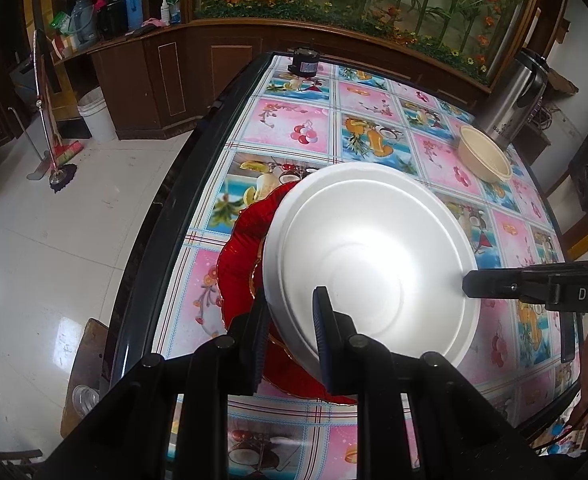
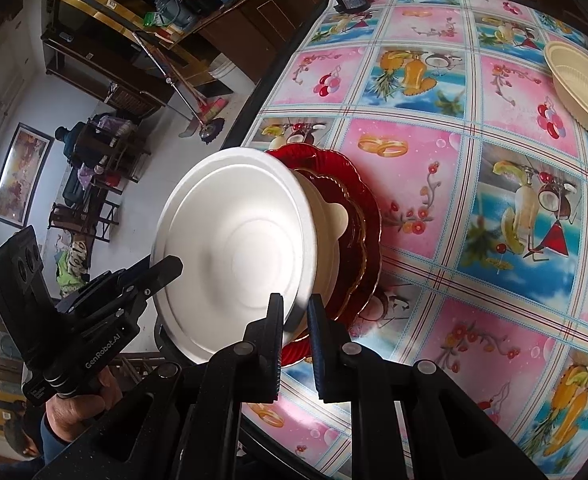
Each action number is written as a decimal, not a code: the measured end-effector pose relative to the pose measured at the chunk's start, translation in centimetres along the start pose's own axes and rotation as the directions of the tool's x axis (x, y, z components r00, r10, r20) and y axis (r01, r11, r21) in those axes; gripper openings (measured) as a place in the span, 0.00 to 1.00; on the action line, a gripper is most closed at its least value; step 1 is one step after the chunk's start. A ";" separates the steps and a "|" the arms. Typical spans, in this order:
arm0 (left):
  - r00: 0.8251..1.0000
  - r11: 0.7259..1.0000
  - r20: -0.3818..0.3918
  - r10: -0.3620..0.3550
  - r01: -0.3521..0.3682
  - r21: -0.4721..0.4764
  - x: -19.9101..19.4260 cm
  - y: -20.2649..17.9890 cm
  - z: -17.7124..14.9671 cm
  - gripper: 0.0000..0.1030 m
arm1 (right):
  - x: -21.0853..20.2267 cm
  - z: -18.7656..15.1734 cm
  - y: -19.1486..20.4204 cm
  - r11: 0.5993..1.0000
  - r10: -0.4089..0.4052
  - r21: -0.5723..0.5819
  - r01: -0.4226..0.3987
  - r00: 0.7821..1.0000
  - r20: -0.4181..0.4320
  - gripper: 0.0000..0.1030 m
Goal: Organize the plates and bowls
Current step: 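Lower the white paper bowl onto the beige bowl on the stack with the left tool, then grasp the beige paper bowl beside the kettle with the right tool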
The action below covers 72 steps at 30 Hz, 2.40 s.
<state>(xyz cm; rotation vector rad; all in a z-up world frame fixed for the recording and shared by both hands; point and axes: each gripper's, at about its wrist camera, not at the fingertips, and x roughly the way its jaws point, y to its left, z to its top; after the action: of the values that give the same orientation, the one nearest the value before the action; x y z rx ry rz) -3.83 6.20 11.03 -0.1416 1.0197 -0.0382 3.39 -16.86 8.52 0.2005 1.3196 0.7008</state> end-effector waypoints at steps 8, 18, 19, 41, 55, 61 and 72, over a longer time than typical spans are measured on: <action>1.000 1.000 0.006 0.005 -0.005 0.001 -0.2 0.1 0.0 0.21 | 0.0 0.0 0.0 1.000 0.006 -0.002 -0.006 1.000 -0.002 0.17; 0.999 0.999 0.033 0.037 -0.037 0.011 -0.9 -0.2 0.4 0.33 | -1.0 0.1 0.3 1.000 0.003 -0.022 -0.003 1.000 0.024 0.24; 0.998 0.999 0.039 0.045 -0.046 0.016 -1.1 -0.3 0.4 0.34 | -1.1 0.1 0.2 1.000 0.004 -0.021 -0.003 1.000 0.028 0.24; 0.971 0.974 0.177 0.158 -0.183 0.134 -4.6 -3.8 0.9 0.48 | -5.9 -1.1 -2.4 0.999 0.015 0.046 -0.021 0.991 0.131 0.31; 0.958 0.950 0.258 0.123 -0.189 0.250 -6.1 -9.2 2.0 0.54 | -8.5 -3.1 -6.0 0.991 -0.007 0.131 -0.016 0.985 0.173 0.30; 0.974 0.932 0.226 -0.006 -0.077 0.355 -5.7 -14.1 1.8 0.58 | -10.3 -4.0 -9.1 0.982 -0.043 0.189 0.006 0.980 0.196 0.31; 0.992 0.839 0.032 -0.125 0.088 0.537 -1.1 -22.3 -1.6 0.58 | -14.6 -1.4 -16.5 0.955 -0.175 0.278 0.103 0.953 0.246 0.30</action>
<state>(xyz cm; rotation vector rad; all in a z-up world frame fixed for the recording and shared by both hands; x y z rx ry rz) -5.01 -15.93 14.19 0.3130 0.8996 -0.4171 6.82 -38.48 11.54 0.3984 1.1486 0.3599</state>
